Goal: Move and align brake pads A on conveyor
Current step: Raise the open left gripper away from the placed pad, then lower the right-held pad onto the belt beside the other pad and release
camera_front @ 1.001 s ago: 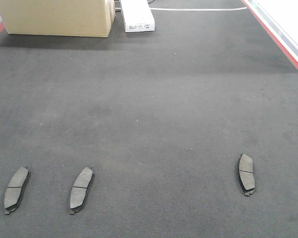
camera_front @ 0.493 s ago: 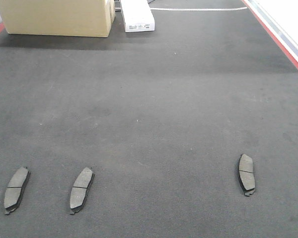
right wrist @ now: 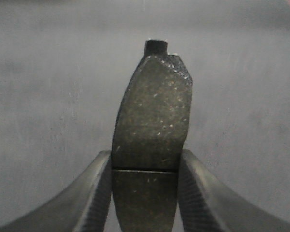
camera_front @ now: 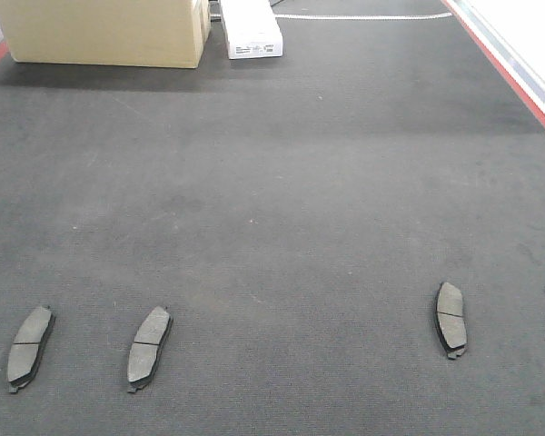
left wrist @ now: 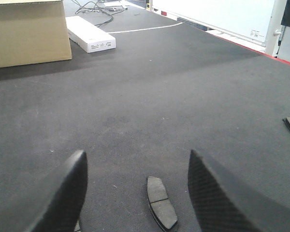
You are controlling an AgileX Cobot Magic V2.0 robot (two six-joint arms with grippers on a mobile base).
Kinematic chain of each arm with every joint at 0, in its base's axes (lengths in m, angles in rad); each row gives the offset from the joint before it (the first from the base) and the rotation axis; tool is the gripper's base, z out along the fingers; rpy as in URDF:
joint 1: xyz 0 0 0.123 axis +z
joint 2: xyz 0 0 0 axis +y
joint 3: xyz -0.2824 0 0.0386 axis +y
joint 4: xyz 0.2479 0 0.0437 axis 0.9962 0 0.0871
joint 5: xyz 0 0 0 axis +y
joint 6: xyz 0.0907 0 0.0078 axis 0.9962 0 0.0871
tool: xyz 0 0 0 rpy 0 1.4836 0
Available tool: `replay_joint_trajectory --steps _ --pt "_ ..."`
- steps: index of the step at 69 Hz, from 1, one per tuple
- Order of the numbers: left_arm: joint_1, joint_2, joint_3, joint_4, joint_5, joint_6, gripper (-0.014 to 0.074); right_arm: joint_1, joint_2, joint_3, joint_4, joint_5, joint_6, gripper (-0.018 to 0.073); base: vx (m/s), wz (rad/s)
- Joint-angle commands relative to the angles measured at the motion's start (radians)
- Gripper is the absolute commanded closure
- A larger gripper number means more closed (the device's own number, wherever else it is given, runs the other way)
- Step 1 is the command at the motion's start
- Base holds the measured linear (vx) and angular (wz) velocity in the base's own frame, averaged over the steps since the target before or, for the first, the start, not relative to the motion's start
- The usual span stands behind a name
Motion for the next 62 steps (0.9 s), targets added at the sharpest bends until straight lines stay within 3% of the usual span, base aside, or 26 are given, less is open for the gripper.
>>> replay_joint_trajectory --steps 1,38,47,62 --pt "-0.006 0.016 -0.019 0.000 -0.073 0.002 0.0171 -0.007 0.109 -0.078 0.024 -0.006 0.002 0.0552 0.00 0.00" --pt "-0.006 0.016 -0.019 0.000 -0.073 0.002 0.0171 0.000 0.683 -0.161 0.033 0.045 0.034 0.0504 0.00 0.00" --pt "-0.006 0.016 -0.019 0.000 -0.073 0.002 0.0171 0.086 0.788 -0.246 0.030 0.071 0.070 0.0496 0.00 0.00" --pt "-0.006 0.016 -0.019 0.000 -0.073 0.002 0.0171 0.274 0.957 -0.395 0.006 0.072 0.233 0.0491 0.00 0.00"
